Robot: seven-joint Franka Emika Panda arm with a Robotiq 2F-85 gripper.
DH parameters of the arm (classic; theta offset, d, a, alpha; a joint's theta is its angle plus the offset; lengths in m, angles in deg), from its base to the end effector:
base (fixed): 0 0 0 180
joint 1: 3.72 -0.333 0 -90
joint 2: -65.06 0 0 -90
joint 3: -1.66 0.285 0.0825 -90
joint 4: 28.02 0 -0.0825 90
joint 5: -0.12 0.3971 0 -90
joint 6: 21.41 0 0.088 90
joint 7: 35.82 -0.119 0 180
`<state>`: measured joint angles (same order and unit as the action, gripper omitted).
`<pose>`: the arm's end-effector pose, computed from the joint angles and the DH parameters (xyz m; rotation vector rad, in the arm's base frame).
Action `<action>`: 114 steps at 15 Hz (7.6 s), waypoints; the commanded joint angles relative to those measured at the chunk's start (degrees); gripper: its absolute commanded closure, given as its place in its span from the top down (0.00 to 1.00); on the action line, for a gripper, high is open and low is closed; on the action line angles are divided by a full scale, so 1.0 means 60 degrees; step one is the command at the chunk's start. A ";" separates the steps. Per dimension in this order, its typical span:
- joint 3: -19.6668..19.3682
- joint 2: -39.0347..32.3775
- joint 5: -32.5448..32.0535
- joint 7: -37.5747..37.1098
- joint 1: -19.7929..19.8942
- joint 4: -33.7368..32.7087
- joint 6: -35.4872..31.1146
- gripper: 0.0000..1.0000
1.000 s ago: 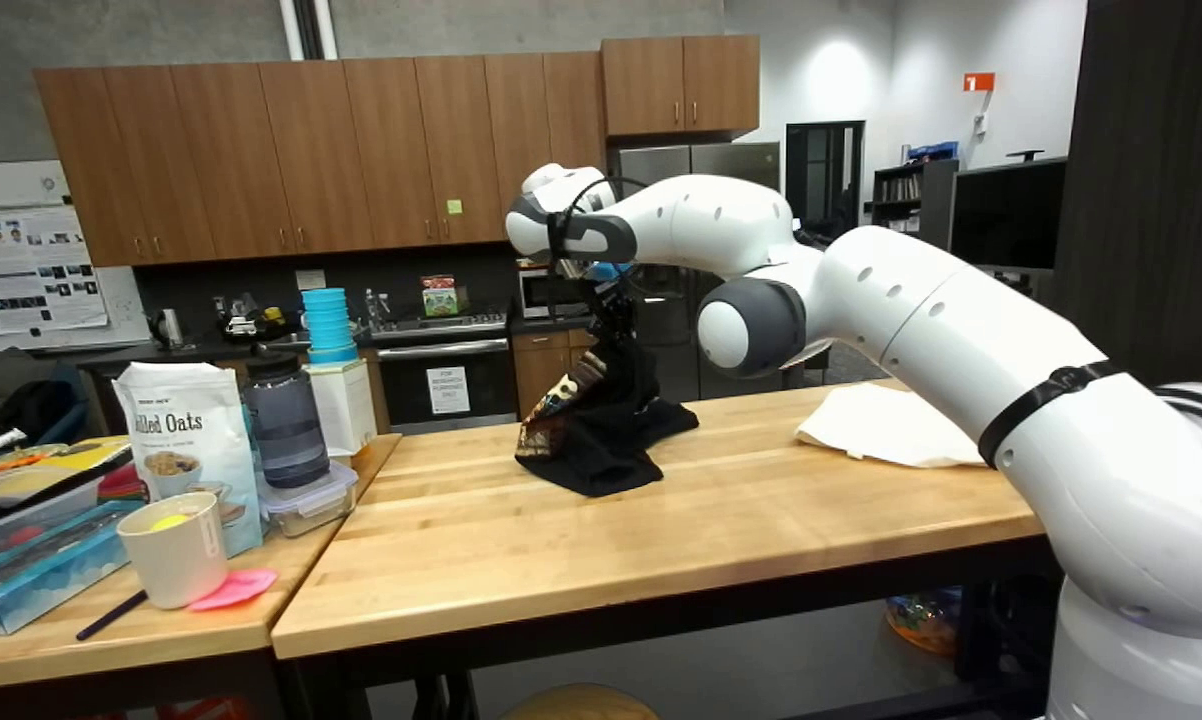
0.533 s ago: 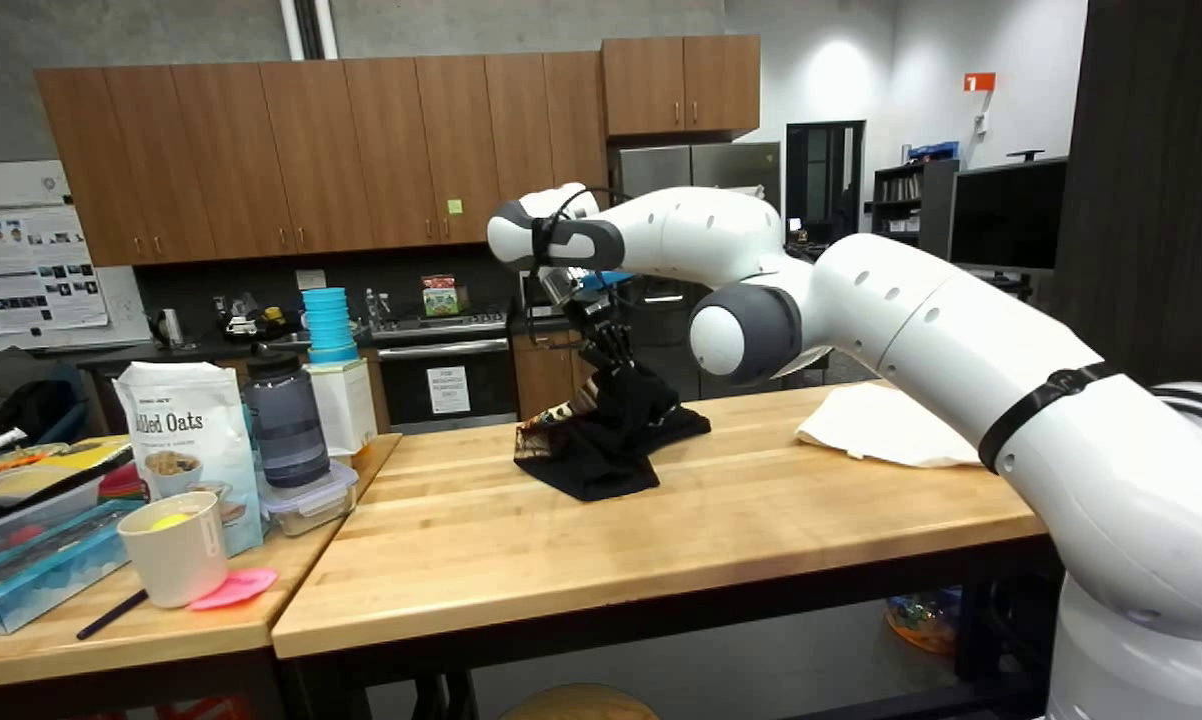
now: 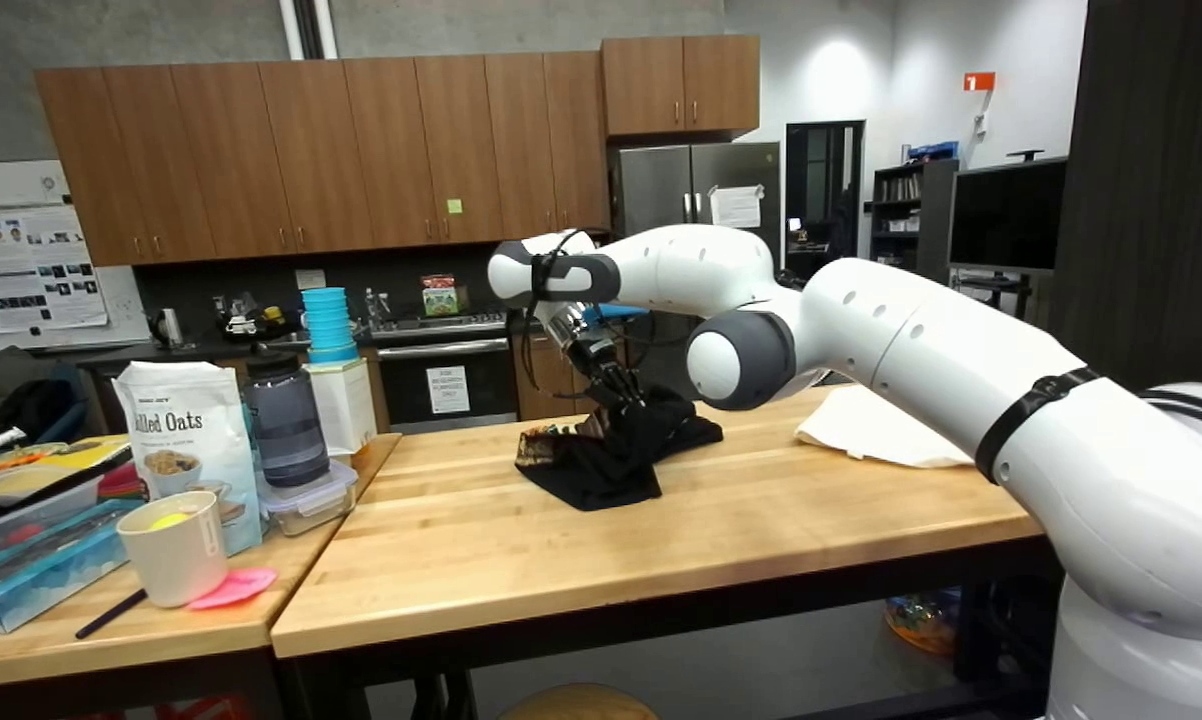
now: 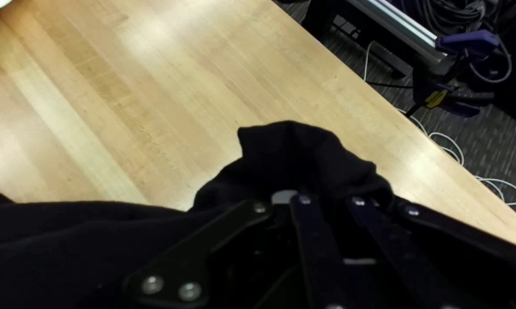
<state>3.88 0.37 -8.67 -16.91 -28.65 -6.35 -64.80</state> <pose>0.6101 0.2709 0.3419 2.6060 0.9890 -1.0848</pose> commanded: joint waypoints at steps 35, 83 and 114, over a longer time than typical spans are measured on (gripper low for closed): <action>-0.1701 -0.0409 -0.2457 -0.0284 -0.0743 -0.0203 -0.4549 1.00; -0.1323 -0.0548 -0.2012 -0.0134 -0.0770 -0.0209 -0.1735 1.00; 0.0624 -0.0302 0.0664 0.0640 -0.0130 -0.0292 -0.0194 1.00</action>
<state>10.06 -0.36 -1.00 -15.97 -27.98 -6.41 -68.74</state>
